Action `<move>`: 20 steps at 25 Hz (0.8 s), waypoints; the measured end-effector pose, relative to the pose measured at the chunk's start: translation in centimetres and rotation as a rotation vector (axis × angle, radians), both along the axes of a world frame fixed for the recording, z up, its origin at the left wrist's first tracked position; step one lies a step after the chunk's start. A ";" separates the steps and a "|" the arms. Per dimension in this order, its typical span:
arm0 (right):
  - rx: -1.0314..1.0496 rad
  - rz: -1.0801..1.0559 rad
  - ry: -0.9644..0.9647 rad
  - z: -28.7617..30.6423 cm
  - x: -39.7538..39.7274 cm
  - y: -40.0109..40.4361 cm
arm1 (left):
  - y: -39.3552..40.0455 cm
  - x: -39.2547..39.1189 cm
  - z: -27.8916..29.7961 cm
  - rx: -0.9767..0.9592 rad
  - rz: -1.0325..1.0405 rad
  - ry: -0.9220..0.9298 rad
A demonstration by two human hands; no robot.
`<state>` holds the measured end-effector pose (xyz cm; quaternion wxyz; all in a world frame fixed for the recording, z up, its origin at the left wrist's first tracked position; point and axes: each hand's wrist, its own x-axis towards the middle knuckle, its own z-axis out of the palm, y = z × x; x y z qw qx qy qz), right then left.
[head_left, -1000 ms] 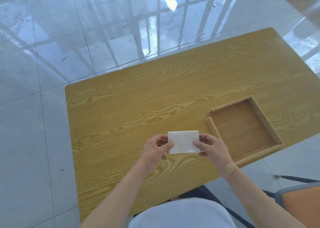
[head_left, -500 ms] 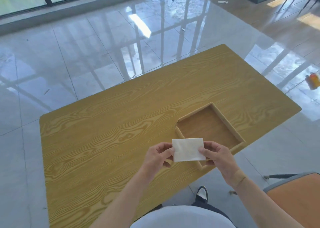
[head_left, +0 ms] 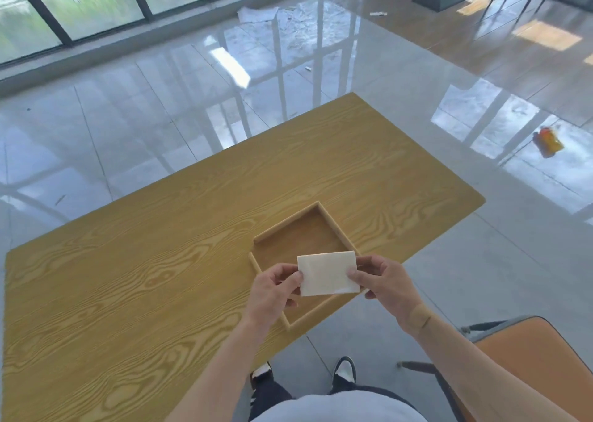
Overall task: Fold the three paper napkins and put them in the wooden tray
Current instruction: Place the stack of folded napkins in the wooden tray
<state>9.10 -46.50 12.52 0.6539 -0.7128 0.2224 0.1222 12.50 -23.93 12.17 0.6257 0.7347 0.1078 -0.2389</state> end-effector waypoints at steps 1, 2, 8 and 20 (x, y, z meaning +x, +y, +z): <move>-0.003 -0.004 -0.003 0.0 0.2 -0.8 | -0.8 0.2 0.0 0.022 0.006 0.000; -0.005 -0.003 -0.002 -0.1 0.3 -1.6 | -1.5 0.2 -0.1 0.041 0.014 0.003; -0.018 0.030 0.031 -1.8 2.3 -3.0 | -2.9 0.9 -1.3 0.130 0.052 0.002; -0.169 0.231 0.122 -5.1 8.7 -0.1 | 0.3 3.3 -5.2 0.204 0.102 0.054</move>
